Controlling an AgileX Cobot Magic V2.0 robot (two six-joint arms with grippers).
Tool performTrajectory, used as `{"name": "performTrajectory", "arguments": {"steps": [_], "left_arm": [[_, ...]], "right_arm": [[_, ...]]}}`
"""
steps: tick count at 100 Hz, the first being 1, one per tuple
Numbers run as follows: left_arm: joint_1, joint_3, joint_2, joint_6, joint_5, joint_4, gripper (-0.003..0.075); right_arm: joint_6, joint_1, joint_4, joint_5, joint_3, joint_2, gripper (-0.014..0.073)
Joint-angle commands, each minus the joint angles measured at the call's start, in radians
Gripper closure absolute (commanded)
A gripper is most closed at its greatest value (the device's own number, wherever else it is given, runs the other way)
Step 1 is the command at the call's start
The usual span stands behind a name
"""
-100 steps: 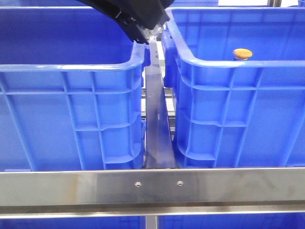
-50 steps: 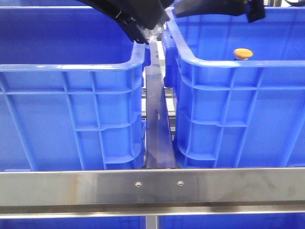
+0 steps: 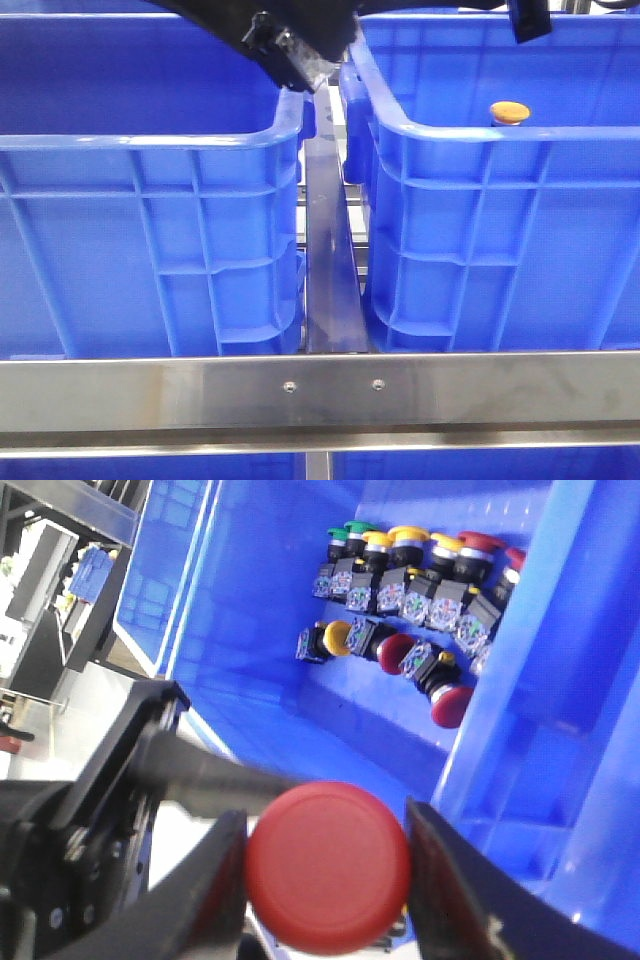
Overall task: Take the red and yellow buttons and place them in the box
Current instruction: 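Grasp the red button with the right gripper and open the left gripper, then lower the red button beside the yellow one with the right gripper and release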
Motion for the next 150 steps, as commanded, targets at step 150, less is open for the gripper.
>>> {"name": "performTrajectory", "arguments": {"steps": [150], "left_arm": [[-0.004, -0.031, -0.030, -0.010, -0.007, -0.009, 0.0049]], "right_arm": [[-0.204, -0.329, -0.389, -0.878, -0.286, 0.389, 0.0403]]}}
